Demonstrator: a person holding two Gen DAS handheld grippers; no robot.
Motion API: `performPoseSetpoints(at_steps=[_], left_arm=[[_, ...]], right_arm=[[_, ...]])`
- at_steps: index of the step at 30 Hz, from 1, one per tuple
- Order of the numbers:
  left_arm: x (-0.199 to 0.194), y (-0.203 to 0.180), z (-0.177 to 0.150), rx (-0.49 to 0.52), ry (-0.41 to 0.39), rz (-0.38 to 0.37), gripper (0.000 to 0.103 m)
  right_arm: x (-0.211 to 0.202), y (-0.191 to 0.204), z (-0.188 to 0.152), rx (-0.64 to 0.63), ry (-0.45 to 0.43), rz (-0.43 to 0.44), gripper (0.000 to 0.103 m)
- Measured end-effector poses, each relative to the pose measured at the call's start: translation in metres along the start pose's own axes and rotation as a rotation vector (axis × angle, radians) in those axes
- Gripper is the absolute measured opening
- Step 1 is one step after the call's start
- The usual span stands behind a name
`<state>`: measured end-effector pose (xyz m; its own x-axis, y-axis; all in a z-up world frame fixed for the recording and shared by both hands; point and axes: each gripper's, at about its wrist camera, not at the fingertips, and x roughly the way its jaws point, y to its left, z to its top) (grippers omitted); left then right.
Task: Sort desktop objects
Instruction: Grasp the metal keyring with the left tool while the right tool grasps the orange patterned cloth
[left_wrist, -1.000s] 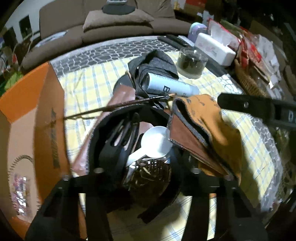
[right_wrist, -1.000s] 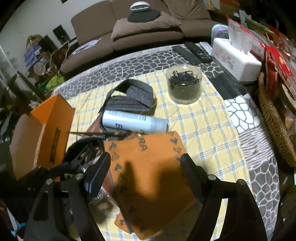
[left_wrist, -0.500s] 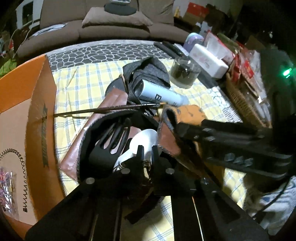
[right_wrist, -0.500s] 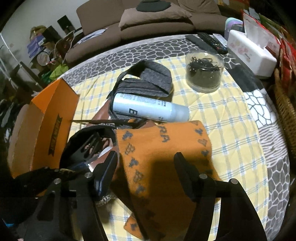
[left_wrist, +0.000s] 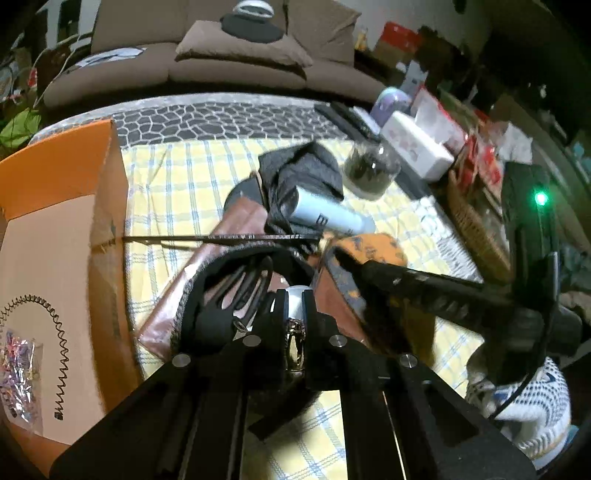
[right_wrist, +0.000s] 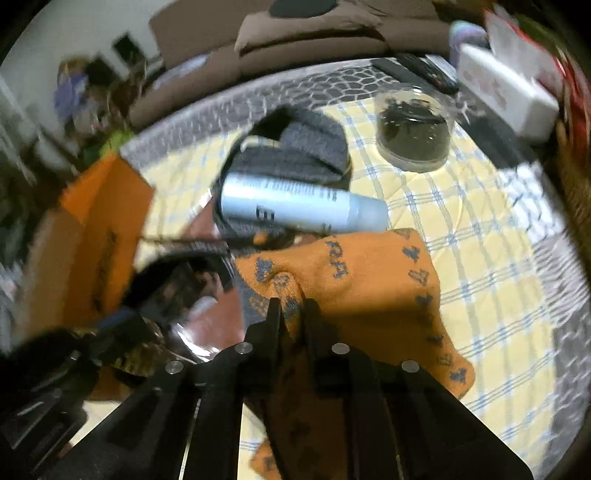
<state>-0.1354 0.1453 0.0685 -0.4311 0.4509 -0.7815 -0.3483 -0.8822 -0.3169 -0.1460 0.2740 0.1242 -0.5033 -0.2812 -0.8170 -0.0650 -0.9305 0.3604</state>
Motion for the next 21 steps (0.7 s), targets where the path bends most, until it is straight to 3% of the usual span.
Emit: performPoseSetpoints(at_steps=[7,21], left_arm=[[-0.027,0.005,0.012,-0.031,-0.059,-0.045,0.006],[-0.108,0.034,0.030,-0.114,-0.218,-0.119,0.006]], right_arm=[[-0.046,-0.014,0.016,0.141,-0.139,0.214,0.008],[-0.123,0.046,0.033,0.106,-0.325,0.566,0.008]])
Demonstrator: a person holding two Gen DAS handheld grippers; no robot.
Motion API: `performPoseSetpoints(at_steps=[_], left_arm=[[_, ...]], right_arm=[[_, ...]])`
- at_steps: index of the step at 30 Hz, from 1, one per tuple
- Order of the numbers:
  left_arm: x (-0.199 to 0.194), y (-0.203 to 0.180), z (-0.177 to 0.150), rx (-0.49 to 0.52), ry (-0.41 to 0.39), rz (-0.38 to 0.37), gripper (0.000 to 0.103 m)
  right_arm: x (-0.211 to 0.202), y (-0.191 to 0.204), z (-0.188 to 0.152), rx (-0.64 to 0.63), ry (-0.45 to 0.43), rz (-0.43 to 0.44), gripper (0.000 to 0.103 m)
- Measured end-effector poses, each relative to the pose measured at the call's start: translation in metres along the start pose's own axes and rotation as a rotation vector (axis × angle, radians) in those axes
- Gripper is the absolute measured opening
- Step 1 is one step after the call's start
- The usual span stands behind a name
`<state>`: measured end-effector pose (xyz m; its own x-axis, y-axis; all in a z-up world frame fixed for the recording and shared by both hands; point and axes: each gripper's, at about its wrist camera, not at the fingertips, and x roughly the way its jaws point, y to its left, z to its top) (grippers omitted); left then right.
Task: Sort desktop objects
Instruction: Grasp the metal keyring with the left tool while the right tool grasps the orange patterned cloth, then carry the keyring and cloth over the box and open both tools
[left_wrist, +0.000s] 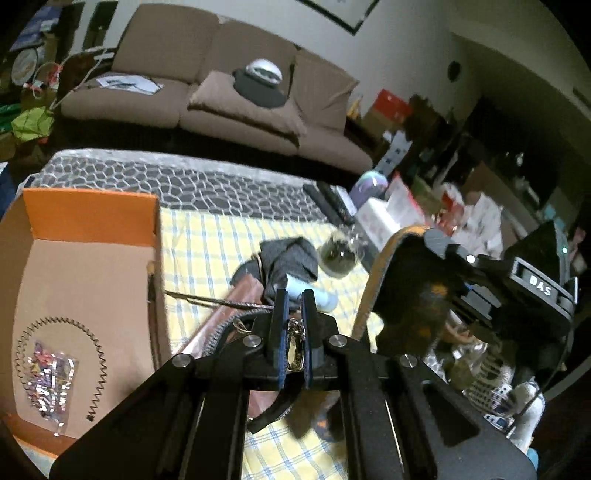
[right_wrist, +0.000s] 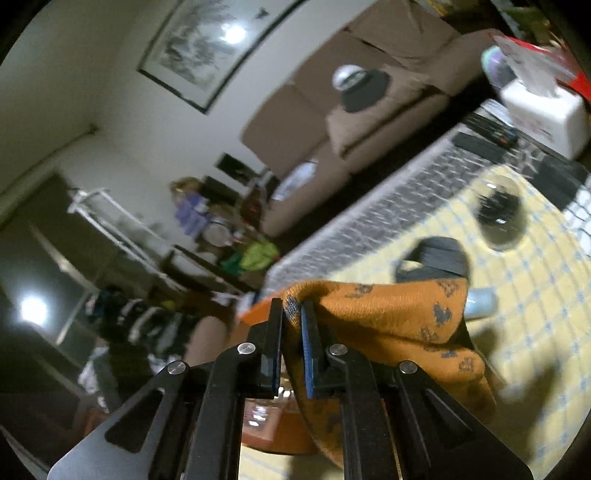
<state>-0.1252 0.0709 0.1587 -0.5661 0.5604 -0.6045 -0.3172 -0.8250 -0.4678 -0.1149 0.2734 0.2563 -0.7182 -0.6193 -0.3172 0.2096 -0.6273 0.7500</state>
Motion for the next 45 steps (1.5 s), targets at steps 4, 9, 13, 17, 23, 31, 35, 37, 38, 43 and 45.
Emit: performPoseSetpoints(at_steps=[4,9,13,17,23,31,35,37,38,43,45], left_arm=[[-0.024,0.013,0.008,-0.021,-0.042,0.001,0.006],[-0.048,0.036,0.013,-0.049,-0.071,0.023,0.006],[-0.068,0.061,0.015,-0.078,-0.090,0.047,0.006],[-0.090,0.085,0.015,-0.103,-0.106,0.071,0.006],[-0.113,0.128,0.013,-0.166,-0.107,0.119,0.006],[-0.111,0.168,0.004,-0.201,-0.051,0.186,0.006],[-0.094,0.184,-0.004,-0.212,0.018,0.238,0.006],[-0.085,0.191,-0.008,-0.212,0.054,0.265,0.006],[-0.080,0.194,-0.009,-0.215,0.070,0.275,0.006],[-0.058,0.208,-0.019,-0.217,0.145,0.341,0.006],[-0.052,0.210,-0.022,-0.209,0.168,0.361,0.006]], right_arm=[[0.002,0.030,0.002,-0.022,-0.014,0.071,0.008],[0.017,0.062,-0.002,-0.042,-0.007,0.130,0.008],[0.034,0.087,-0.010,-0.061,0.010,0.165,0.008],[0.054,0.110,-0.020,-0.083,0.033,0.195,0.008],[0.083,0.142,-0.037,-0.108,0.057,0.232,0.008],[0.137,0.161,-0.068,-0.152,0.154,0.207,0.008],[0.167,0.152,-0.087,-0.179,0.231,0.140,0.008],[0.184,0.146,-0.099,-0.201,0.282,0.098,0.008],[0.190,0.143,-0.105,-0.211,0.301,0.079,0.008],[0.222,0.127,-0.135,-0.268,0.406,-0.028,0.008],[0.231,0.120,-0.144,-0.285,0.438,-0.071,0.008]])
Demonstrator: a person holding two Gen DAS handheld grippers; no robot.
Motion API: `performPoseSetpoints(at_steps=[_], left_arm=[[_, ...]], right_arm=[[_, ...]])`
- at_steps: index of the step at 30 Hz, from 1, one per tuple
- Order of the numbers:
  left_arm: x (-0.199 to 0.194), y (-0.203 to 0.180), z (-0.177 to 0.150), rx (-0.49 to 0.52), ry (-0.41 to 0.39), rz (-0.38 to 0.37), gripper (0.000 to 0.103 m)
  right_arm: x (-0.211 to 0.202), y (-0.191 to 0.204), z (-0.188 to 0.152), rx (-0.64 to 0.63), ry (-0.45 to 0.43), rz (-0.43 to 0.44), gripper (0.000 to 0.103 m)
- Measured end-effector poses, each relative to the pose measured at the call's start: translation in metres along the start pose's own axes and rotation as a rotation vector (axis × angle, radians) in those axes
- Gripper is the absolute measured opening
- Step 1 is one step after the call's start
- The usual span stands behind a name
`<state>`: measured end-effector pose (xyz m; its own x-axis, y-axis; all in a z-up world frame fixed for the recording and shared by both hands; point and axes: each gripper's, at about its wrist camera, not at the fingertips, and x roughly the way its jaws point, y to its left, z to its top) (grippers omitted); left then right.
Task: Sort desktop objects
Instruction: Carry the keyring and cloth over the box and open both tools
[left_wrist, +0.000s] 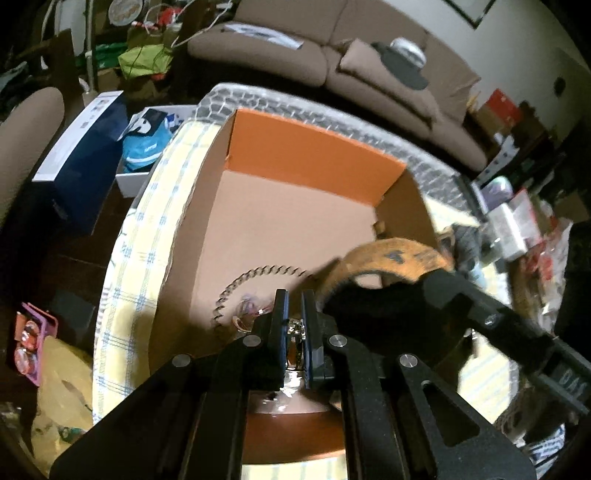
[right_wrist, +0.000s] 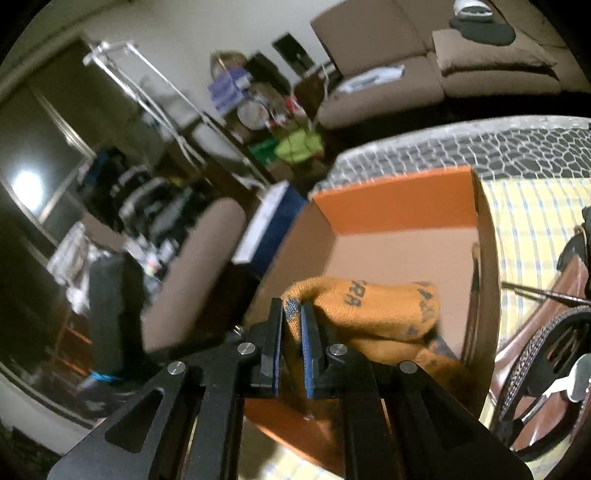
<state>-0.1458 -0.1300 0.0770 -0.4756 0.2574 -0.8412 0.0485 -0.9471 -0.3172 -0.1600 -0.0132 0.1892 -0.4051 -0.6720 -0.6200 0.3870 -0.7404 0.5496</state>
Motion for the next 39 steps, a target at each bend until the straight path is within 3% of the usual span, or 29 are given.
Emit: performPoseSetpoints(at_steps=[8,15,17,19,21,24,29,36,39], left_arm=[[0.024,0.002,-0.006,0.031,0.058,0.074,0.007],[0.033,-0.002,-0.009,0.068,0.064,0.172,0.012],[0.034,0.002,-0.007,0.052,0.062,0.161,0.012],[0.032,0.006,-0.006,0.025,0.056,0.137,0.014],[0.023,0.009,-0.003,-0.001,0.032,0.106,0.027],[0.009,0.012,0.001,-0.025,-0.008,0.073,0.038],[-0.009,0.009,0.004,-0.034,-0.048,0.038,0.040],[-0.008,0.000,0.004,-0.023,-0.041,0.021,0.041],[-0.007,-0.005,0.004,-0.020,-0.037,0.013,0.042]], right_arm=[[0.032,-0.006,-0.016,-0.059,0.106,-0.146,0.011],[0.049,-0.010,-0.027,-0.112,0.175,-0.269,0.025],[0.050,-0.008,-0.027,-0.132,0.182,-0.306,0.031],[0.045,-0.010,-0.026,-0.132,0.169,-0.306,0.035],[0.037,-0.010,-0.022,-0.123,0.147,-0.290,0.036],[0.023,-0.010,-0.015,-0.113,0.100,-0.276,0.037],[-0.005,-0.018,-0.002,-0.070,0.033,-0.274,0.040],[-0.030,-0.029,0.007,-0.040,-0.013,-0.319,0.047],[-0.040,-0.034,0.009,-0.043,-0.032,-0.351,0.058]])
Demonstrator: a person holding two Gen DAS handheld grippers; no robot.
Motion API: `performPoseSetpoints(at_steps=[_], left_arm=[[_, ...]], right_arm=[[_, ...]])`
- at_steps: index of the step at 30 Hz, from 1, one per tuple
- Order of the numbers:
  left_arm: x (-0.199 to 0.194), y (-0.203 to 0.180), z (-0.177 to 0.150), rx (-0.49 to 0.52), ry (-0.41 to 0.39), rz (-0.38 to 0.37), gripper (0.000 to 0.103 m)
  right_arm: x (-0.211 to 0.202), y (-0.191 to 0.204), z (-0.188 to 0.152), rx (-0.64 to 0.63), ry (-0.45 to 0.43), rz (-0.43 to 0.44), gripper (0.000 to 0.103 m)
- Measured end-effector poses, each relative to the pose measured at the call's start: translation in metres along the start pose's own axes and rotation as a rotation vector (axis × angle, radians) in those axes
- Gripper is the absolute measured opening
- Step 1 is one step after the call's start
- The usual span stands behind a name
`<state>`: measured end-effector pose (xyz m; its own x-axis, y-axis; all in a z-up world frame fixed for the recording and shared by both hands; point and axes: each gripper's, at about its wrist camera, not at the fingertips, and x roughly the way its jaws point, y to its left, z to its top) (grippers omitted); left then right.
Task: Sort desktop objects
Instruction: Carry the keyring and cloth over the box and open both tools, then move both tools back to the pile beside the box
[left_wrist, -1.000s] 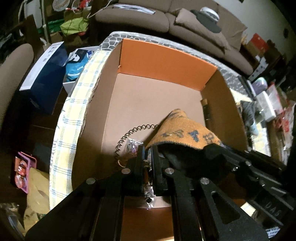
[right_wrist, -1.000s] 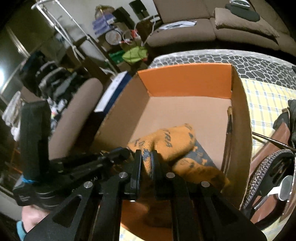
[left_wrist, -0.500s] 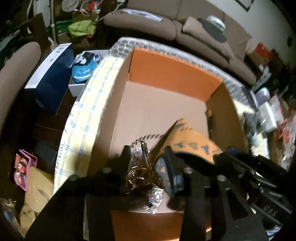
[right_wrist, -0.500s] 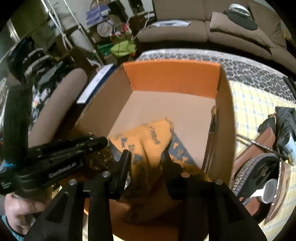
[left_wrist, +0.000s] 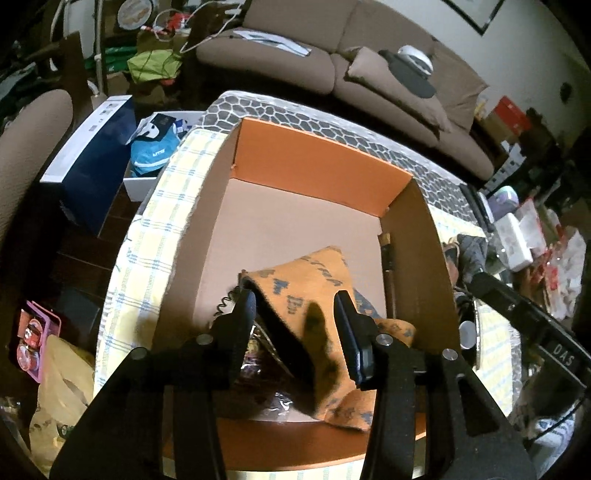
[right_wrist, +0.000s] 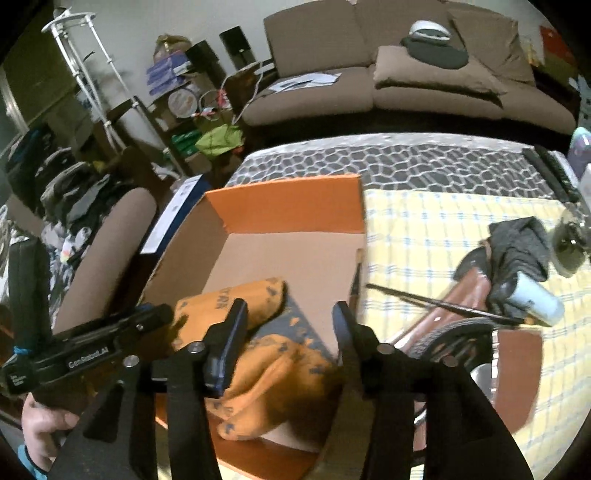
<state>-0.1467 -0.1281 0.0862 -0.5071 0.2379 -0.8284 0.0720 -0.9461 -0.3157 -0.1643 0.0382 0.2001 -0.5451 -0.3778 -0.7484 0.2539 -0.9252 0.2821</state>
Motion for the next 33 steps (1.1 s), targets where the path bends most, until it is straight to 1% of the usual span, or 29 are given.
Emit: performPoseSetpoints(at_steps=[3,4,6,10,15,17,19,21,22,24,27,30,33], left_arm=[[-0.001,-0.008,0.000,0.009,-0.006,-0.008,0.047],[-0.001,-0.011,0.000,0.013,-0.009,-0.013,0.047],[-0.001,-0.020,-0.001,0.020,-0.010,-0.026,0.048],[0.001,-0.039,-0.004,0.038,-0.005,-0.054,0.054],[0.009,-0.072,-0.011,0.077,0.012,-0.095,0.077],[0.011,-0.085,-0.014,0.097,0.018,-0.110,0.083],[0.013,-0.100,-0.018,0.124,0.023,-0.144,0.090],[0.014,-0.113,-0.022,0.145,0.021,-0.170,0.102],[0.014,-0.121,-0.024,0.159,0.019,-0.183,0.103],[0.014,-0.133,-0.028,0.179,0.021,-0.196,0.103],[0.017,-0.150,-0.034,0.200,0.028,-0.214,0.103],[0.023,-0.166,-0.040,0.221,0.042,-0.216,0.103],[0.026,-0.180,-0.045,0.246,0.042,-0.222,0.103]], right_arm=[[-0.007,-0.008,0.001,-0.005,-0.017,-0.038,0.064],[-0.010,-0.011,0.001,-0.007,-0.021,-0.053,0.068],[-0.015,-0.020,0.002,-0.006,-0.031,-0.074,0.072],[-0.024,-0.040,0.000,0.020,-0.039,-0.094,0.077],[-0.033,-0.068,-0.004,0.050,-0.038,-0.123,0.081],[-0.036,-0.080,-0.006,0.069,-0.035,-0.128,0.084],[-0.039,-0.092,-0.008,0.099,-0.026,-0.125,0.086],[-0.042,-0.107,-0.011,0.138,-0.021,-0.111,0.089],[-0.044,-0.112,-0.012,0.150,-0.022,-0.108,0.091],[-0.049,-0.124,-0.015,0.170,-0.028,-0.117,0.092],[-0.060,-0.141,-0.020,0.174,-0.062,-0.151,0.092],[-0.069,-0.151,-0.023,0.165,-0.091,-0.185,0.092],[-0.075,-0.166,-0.026,0.166,-0.096,-0.215,0.095]])
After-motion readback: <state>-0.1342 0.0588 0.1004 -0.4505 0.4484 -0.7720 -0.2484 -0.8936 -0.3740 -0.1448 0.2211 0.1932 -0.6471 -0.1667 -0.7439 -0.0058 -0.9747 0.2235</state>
